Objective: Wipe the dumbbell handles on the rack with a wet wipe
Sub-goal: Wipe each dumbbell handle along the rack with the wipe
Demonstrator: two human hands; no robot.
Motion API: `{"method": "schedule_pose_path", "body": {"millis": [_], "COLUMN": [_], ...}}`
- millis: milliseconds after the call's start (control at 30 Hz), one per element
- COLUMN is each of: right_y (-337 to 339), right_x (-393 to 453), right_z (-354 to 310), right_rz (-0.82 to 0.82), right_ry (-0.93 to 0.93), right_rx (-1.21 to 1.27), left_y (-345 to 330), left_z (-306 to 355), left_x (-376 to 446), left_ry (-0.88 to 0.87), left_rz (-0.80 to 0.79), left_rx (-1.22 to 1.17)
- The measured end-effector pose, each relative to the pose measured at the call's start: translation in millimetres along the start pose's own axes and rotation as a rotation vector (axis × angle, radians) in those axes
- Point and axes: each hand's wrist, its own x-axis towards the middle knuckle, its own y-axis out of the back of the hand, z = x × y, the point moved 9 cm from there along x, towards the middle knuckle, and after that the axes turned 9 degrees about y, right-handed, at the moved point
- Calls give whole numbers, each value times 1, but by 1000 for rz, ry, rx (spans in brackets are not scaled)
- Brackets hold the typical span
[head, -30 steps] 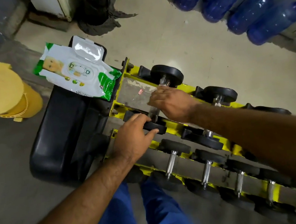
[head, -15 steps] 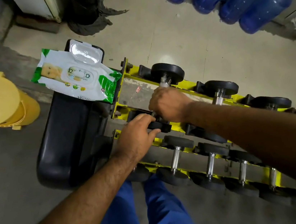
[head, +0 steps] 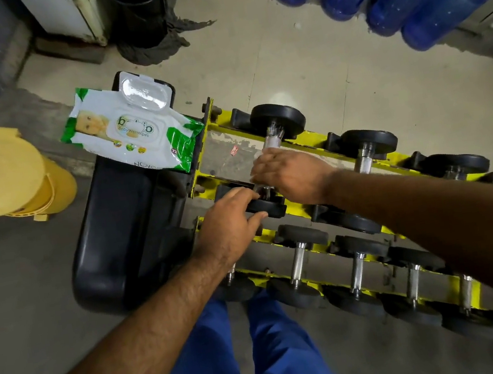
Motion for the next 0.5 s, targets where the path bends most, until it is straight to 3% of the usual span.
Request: {"method": "schedule_pose_path", "body": {"millis": [100, 267, 500], "right_y": [2, 21, 39], "right_x": [-2, 1, -19], "right_z": [-4, 16, 10], "right_rz": [-56, 21, 228], "right_ry": [89, -146, -328], "right_rx": [2, 73, 160], "left_y": [2, 4, 8], "left_z": [0, -9, -25], "left_x": [0, 4, 16], "left_ry": [-15, -7, -9], "left_rz": [-9, -35, -139], "left_rx": [13, -12, 16]}}
